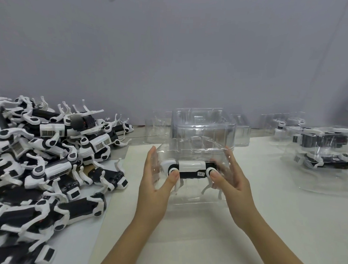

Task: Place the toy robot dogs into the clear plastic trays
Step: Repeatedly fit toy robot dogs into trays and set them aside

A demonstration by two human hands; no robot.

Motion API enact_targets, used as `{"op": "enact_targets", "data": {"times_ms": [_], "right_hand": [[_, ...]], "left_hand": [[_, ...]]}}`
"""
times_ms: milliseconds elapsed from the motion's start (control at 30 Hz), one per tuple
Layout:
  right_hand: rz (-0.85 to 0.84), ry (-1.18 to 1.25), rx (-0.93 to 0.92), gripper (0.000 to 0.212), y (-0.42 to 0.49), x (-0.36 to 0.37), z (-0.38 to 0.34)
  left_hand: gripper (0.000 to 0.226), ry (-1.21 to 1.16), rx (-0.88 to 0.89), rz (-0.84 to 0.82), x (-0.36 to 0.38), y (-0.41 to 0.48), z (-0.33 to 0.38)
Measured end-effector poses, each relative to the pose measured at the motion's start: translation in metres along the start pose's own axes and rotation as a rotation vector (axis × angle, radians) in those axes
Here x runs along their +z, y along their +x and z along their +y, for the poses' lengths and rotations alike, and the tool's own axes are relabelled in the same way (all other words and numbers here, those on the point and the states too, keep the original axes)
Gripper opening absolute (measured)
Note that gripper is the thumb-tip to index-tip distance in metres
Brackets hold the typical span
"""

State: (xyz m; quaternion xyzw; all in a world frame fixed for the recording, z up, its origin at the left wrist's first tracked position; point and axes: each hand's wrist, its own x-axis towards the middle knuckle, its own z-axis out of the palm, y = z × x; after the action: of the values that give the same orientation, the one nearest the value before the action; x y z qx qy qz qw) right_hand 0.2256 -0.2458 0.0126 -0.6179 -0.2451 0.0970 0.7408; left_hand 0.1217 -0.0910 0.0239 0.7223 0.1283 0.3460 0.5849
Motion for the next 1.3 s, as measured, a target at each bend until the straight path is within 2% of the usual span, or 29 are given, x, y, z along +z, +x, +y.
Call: {"op": "enact_targets", "data": {"times_ms": [100, 167, 267, 300, 333, 367, 400, 467, 567, 633, 667, 733, 800, 967, 1033, 1133, 1200, 1267, 1300], "right_hand": [[0.010, 0.057, 0.077, 0.068, 0.000, -0.001, 0.002], [-0.022, 0.191, 0.193, 0.075, 0.002, -0.002, 0.002], [-0.108, 0.502, 0.405, 0.057, 0.003, -0.006, -0.001], [-0.139, 0.604, 0.475, 0.054, 0.002, -0.006, -0.002], [-0.170, 0.687, 0.534, 0.058, 0.001, -0.005, -0.001], [-0.206, 0.755, 0.569, 0.065, 0.000, -0.003, 0.000], [-0.250, 0.821, 0.589, 0.074, -0.002, 0.001, 0.000], [-0.307, 0.952, 0.622, 0.082, -0.005, 0.008, -0.003], [-0.364, 1.175, 0.688, 0.061, -0.008, 0.021, -0.011], [-0.425, 1.124, 0.695, 0.039, -0.015, 0.029, -0.017], [-0.444, 1.090, 0.685, 0.035, -0.018, 0.030, -0.016], [-0.407, 1.019, 0.649, 0.040, -0.021, 0.033, -0.014], [-0.363, 0.897, 0.698, 0.040, -0.020, 0.032, -0.015], [-0.377, 0.905, 0.697, 0.051, -0.014, 0.024, -0.007], [-0.320, 0.822, 0.672, 0.044, -0.013, 0.020, -0.007], [-0.189, 0.708, 0.551, 0.041, -0.007, 0.005, -0.008], [-0.078, 0.574, 0.404, 0.044, 0.000, -0.006, -0.015], [0.018, 0.400, 0.261, 0.056, 0.002, -0.015, -0.025], [0.056, 0.312, 0.204, 0.059, 0.002, -0.018, -0.028]], "left_hand": [[0.065, 0.029, -0.033, -0.009, 0.001, -0.004, 0.011], [0.070, 0.078, -0.031, -0.089, 0.000, 0.005, 0.029], [0.111, 0.106, 0.062, -0.220, -0.012, 0.019, 0.055], [0.094, 0.062, 0.186, -0.196, -0.015, 0.019, 0.060], [0.065, -0.002, 0.333, -0.114, -0.018, 0.015, 0.063], [0.045, -0.031, 0.415, -0.036, -0.018, 0.011, 0.063], [0.043, -0.031, 0.441, -0.003, -0.017, 0.010, 0.059], [0.051, 0.030, 0.357, -0.076, -0.011, 0.011, 0.052], [0.059, 0.128, 0.219, -0.227, 0.002, 0.012, 0.049], [0.056, 0.146, 0.186, -0.226, 0.009, 0.013, 0.049], [0.053, 0.160, 0.180, -0.214, 0.012, 0.014, 0.049], [0.048, 0.199, 0.170, -0.193, 0.016, 0.019, 0.050], [0.045, 0.212, 0.142, -0.194, 0.015, 0.021, 0.049], [0.037, 0.145, 0.127, -0.169, 0.014, 0.017, 0.039], [0.044, 0.101, 0.087, -0.220, 0.010, 0.016, 0.036], [0.051, 0.004, 0.034, -0.290, -0.004, 0.017, 0.035], [0.043, -0.216, -0.029, -0.142, -0.019, 0.021, 0.033], [0.025, -0.474, -0.137, -0.031, -0.032, 0.024, 0.034], [0.032, -0.495, -0.161, -0.039, -0.033, 0.026, 0.036]]}}
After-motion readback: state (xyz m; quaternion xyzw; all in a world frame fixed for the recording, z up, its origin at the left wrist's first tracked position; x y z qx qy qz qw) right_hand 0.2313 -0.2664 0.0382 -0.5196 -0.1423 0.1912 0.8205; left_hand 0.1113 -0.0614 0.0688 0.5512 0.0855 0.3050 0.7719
